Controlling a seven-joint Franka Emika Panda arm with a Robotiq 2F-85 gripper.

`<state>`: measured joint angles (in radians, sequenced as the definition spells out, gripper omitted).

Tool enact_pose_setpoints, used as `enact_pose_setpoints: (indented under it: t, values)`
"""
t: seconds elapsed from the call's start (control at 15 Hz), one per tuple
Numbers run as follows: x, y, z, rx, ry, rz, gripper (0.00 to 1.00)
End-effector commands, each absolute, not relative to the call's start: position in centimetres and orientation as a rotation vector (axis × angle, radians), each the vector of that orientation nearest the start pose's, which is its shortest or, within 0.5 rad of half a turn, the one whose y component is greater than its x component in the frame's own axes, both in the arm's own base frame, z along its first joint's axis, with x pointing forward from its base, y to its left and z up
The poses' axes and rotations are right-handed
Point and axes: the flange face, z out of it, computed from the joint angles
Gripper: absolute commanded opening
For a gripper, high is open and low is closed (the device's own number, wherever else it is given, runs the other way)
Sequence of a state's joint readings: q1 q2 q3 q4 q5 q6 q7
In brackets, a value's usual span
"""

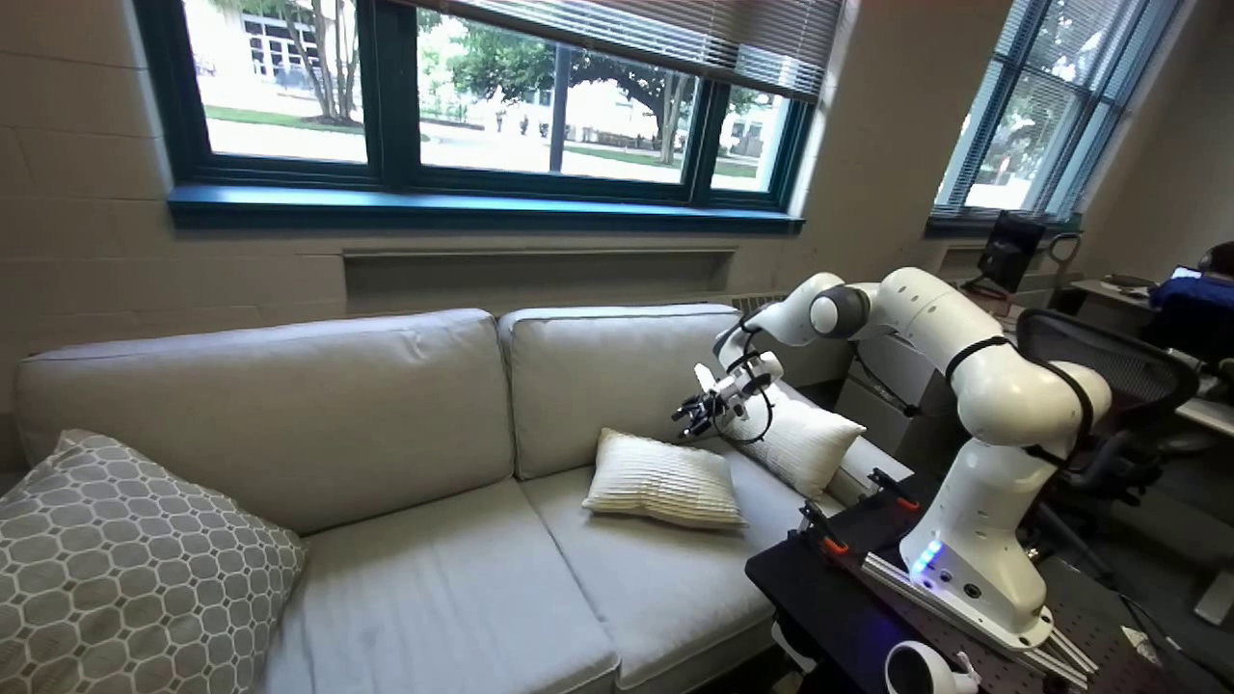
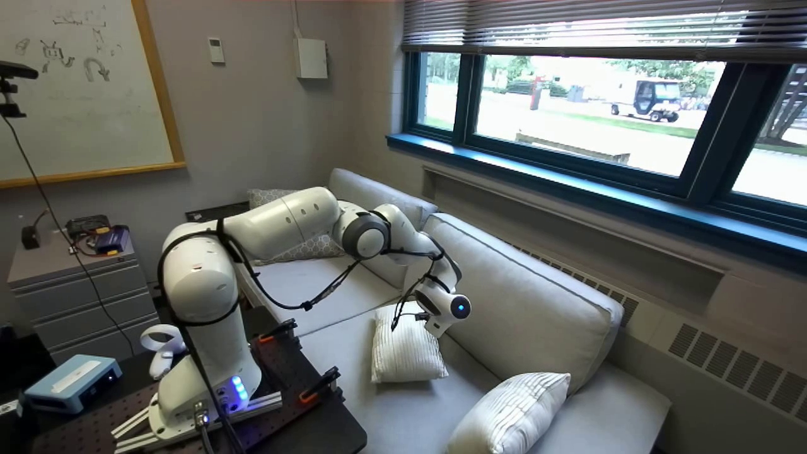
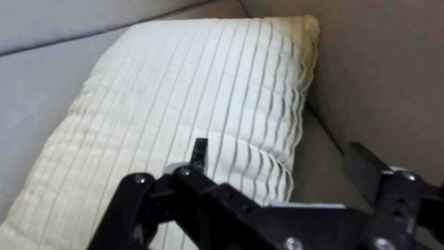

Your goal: Put the two pillows properly on the right side of the couch

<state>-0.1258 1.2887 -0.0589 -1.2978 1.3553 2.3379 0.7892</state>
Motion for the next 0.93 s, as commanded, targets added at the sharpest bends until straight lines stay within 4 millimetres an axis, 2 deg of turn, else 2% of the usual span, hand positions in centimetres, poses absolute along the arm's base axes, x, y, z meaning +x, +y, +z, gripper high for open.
enact_pose_setpoints:
  t: [0.0,0.2,0.33,0.4,0.87]
  values:
    - [67.9,-7.2,-8.2,-1.247,2.128,0.761,1.0]
    - [69.1,-4.7,-9.0,-1.252,2.213,0.874,1.0]
    - [69.6,-4.1,-9.4,-1.264,2.315,0.89,1.0]
    - [69.1,-4.3,-7.7,-1.258,2.387,0.881,1.0]
    - [69.5,-4.9,-7.3,-1.51,2.726,0.565,1.0]
